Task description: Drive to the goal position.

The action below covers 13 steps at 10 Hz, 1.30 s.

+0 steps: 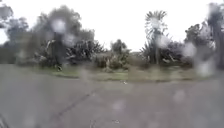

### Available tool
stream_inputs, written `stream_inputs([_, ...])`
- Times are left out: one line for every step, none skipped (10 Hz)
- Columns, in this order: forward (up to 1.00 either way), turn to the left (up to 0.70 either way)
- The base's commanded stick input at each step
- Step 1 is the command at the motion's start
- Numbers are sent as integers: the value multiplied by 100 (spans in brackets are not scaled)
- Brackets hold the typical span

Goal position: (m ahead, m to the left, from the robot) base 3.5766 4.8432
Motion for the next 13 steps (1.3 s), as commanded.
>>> stream_inputs([0, 93])
stream_inputs([0, 93])
stream_inputs([0, 93])
stream_inputs([0, 93])
stream_inputs([0, 93])
stream_inputs([0, 93])
stream_inputs([0, 93])
stream_inputs([2, 87])
stream_inputs([8, 66])
stream_inputs([14, 45])
stream_inputs([100, 0])
stream_inputs([100, 0])
stream_inputs([100, 0])
